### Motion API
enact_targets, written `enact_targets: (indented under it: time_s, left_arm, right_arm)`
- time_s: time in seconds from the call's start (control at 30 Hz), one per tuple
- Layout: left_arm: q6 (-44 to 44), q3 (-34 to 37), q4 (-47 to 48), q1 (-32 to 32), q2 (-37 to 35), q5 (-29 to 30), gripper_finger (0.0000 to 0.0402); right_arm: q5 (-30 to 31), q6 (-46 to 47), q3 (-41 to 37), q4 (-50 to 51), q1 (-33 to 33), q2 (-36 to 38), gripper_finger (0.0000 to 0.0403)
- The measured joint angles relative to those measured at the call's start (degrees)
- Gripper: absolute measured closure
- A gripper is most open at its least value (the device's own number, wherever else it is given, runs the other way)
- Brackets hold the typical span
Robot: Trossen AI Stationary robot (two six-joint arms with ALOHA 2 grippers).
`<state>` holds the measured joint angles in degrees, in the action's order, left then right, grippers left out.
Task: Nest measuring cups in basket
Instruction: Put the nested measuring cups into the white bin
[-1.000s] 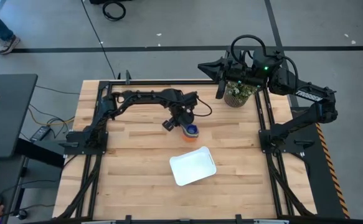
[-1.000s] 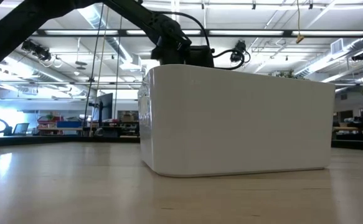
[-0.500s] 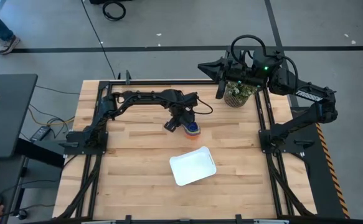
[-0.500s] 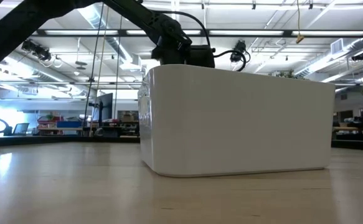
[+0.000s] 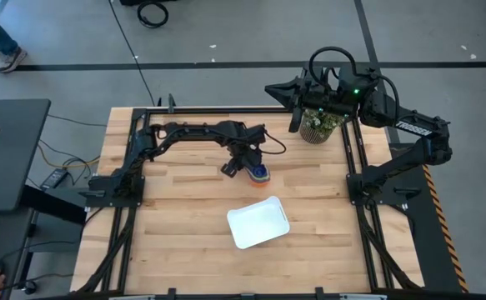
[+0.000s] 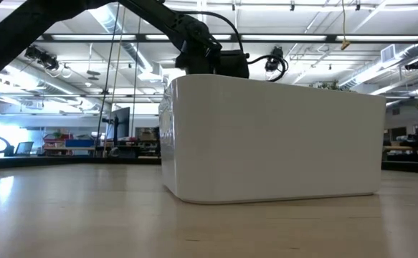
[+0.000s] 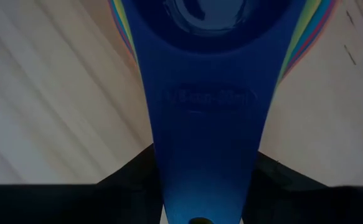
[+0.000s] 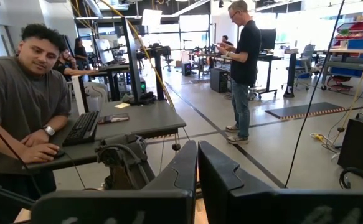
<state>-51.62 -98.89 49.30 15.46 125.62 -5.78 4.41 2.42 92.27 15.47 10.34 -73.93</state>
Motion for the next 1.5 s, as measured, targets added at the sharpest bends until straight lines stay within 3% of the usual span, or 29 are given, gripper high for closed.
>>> enact_targets:
  time_s: [1.5]
  left_arm:
    - [7.99,-0.15,3.39,-2.03,-1.04,0.22,0.0260]
  right_arm:
    - [0.01,0.01,-0.01,-0.05,0.01,0.00,0.0381]
